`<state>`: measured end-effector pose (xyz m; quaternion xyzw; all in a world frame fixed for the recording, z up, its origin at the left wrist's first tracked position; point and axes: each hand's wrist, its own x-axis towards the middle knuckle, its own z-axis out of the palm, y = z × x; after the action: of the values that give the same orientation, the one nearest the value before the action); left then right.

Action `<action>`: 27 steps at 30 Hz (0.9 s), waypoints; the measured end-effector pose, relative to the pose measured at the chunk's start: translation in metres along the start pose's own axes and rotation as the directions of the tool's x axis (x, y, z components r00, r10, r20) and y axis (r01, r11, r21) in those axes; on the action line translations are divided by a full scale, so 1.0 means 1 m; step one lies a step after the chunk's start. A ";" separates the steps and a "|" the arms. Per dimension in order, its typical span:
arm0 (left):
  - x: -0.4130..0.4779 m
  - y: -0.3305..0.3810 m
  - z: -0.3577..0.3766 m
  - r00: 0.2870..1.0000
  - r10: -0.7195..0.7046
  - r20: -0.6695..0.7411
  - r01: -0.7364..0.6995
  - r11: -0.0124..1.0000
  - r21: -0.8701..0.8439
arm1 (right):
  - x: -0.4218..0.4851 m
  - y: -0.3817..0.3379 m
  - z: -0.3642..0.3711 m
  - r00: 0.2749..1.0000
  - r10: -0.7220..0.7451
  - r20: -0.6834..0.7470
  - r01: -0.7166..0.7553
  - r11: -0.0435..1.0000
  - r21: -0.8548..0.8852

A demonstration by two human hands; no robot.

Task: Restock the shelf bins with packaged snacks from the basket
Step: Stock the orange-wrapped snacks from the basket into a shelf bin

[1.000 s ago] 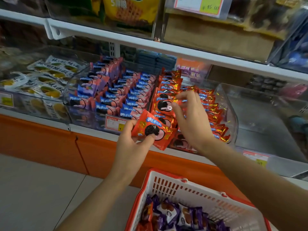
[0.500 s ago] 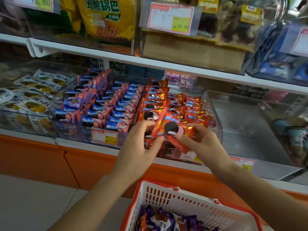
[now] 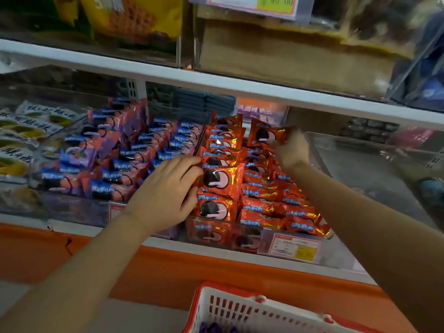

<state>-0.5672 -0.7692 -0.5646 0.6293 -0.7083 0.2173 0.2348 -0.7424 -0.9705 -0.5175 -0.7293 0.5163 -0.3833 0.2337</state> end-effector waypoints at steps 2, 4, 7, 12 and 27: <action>-0.001 -0.001 0.001 0.999 0.033 -0.018 -0.033 0.999 0.006 | 0.008 0.003 0.008 1.000 -0.004 -0.005 0.004 0.998 -0.059; -0.002 -0.001 0.002 0.999 0.045 -0.020 -0.045 0.999 0.012 | 0.014 0.003 0.015 1.000 0.007 -0.007 -0.008 0.997 -0.072; -0.003 0.000 0.004 0.999 0.037 -0.023 -0.037 0.999 0.000 | 0.020 0.000 0.021 1.000 0.003 -0.019 -0.006 0.992 -0.127; -0.003 -0.001 0.006 0.997 0.052 -0.058 -0.051 0.999 0.005 | 0.035 -0.003 0.029 0.991 -0.085 0.100 0.097 0.987 -0.128; -0.004 0.001 0.005 0.994 0.070 -0.088 -0.067 0.997 0.029 | 0.028 -0.001 0.033 0.927 -0.304 0.221 0.375 0.775 -0.508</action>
<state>-0.5677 -0.7691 -0.5712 0.5973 -0.7155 0.2620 0.2503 -0.7106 -0.9983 -0.5273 -0.8690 0.4471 -0.2108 -0.0229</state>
